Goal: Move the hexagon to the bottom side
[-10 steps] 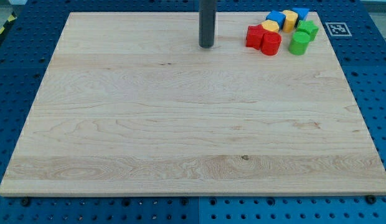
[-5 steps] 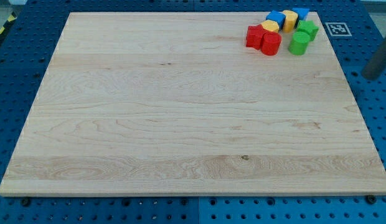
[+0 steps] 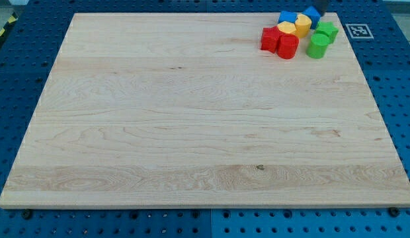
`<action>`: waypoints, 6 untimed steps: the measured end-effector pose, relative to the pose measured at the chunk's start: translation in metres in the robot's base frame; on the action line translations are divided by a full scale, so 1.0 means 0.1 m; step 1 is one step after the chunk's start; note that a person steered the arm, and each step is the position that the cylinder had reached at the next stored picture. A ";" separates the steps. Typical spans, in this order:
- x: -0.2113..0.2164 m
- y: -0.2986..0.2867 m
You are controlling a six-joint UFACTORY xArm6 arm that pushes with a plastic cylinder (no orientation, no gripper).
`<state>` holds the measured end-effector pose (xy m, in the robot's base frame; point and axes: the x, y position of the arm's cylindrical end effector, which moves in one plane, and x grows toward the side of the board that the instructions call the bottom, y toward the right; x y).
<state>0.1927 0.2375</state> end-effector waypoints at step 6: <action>0.55 -0.55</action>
<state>0.2474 0.1821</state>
